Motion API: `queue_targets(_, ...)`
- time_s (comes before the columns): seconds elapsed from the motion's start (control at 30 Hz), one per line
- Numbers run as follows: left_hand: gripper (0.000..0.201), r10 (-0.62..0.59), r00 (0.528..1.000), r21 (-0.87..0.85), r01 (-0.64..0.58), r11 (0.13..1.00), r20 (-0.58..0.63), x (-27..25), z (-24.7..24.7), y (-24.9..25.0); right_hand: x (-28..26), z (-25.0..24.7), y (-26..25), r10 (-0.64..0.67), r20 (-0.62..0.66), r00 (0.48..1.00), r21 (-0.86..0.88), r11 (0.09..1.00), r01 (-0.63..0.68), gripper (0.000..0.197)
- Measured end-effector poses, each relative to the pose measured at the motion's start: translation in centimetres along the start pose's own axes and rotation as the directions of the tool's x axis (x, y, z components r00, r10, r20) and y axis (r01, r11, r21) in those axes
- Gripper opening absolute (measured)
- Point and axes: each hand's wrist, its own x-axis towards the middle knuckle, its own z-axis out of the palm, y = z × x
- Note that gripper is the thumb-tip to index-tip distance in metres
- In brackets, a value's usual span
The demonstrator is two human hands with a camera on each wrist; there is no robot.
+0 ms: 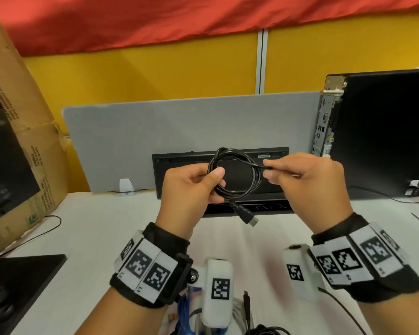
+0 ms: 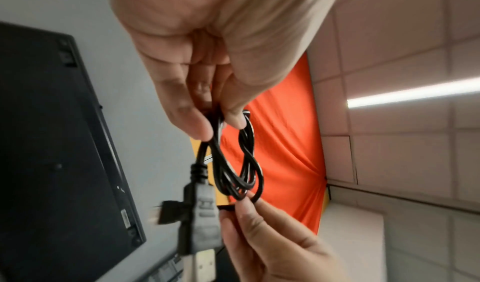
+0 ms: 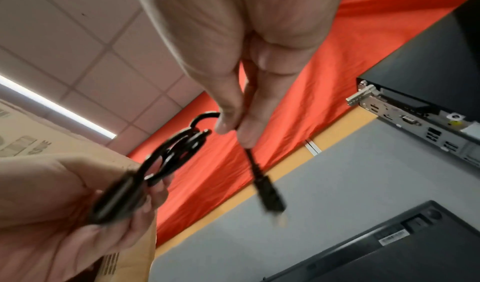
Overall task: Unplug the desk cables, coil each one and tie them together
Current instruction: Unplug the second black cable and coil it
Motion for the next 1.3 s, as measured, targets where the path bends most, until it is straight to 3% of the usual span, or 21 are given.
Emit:
queue_targets(0.07,0.013,-0.037,0.999,-0.108,0.039,0.993,0.019,-0.1,0.1,0.2,-0.1,0.2,-0.1,0.142,-0.007,0.99,0.28,0.95,-0.135,0.017)
queue_targets(0.13,0.016,-0.041,0.999,-0.14,0.042,0.989,0.008,-0.2,0.4,0.2,-0.2,0.5,-0.5,0.224,0.073,0.972,0.492,0.84,-0.23,0.016)
queue_targets(0.27,0.016,-0.023,0.999,-0.158,0.017,0.987,-0.04,-0.4,1.0,0.1,-0.5,0.6,-1.5,0.271,0.236,0.933,0.69,0.63,-0.357,0.021)
queue_targets(0.47,0.009,0.023,0.994,-0.236,-0.047,0.97,-0.106,-0.5,0.8,0.6,-1.4,0.8,-3.5,0.202,0.319,0.926,0.704,0.603,-0.374,0.021)
queue_targets(0.6,0.011,0.018,0.993,-0.261,-0.048,0.964,-0.116,-0.5,0.9,0.6,-1.5,0.6,-4.1,0.271,0.331,0.904,0.633,0.646,-0.425,0.057)
queue_targets(0.8,0.015,-0.032,0.998,-0.292,0.014,0.956,-0.057,-0.7,1.4,0.5,-1.9,1.4,-4.4,0.392,0.246,0.887,0.574,0.678,-0.459,0.051)
queue_targets(1.0,0.011,-0.064,0.997,-0.303,0.047,0.952,-0.044,-1.0,2.0,0.3,-1.7,1.7,-4.0,0.442,0.287,0.85,0.686,0.524,-0.504,0.048)
queue_targets(1.2,0.014,-0.213,0.973,-0.389,0.233,0.891,0.095,-0.8,1.4,0.4,-1.9,1.8,-4.0,0.352,0.418,0.837,0.788,0.318,-0.527,0.042)
queue_targets(1.3,0.014,-0.238,0.961,-0.376,0.274,0.885,0.138,-0.6,1.2,0.5,-1.5,1.5,-3.8,0.313,0.507,0.803,0.806,0.157,-0.57,0.015)
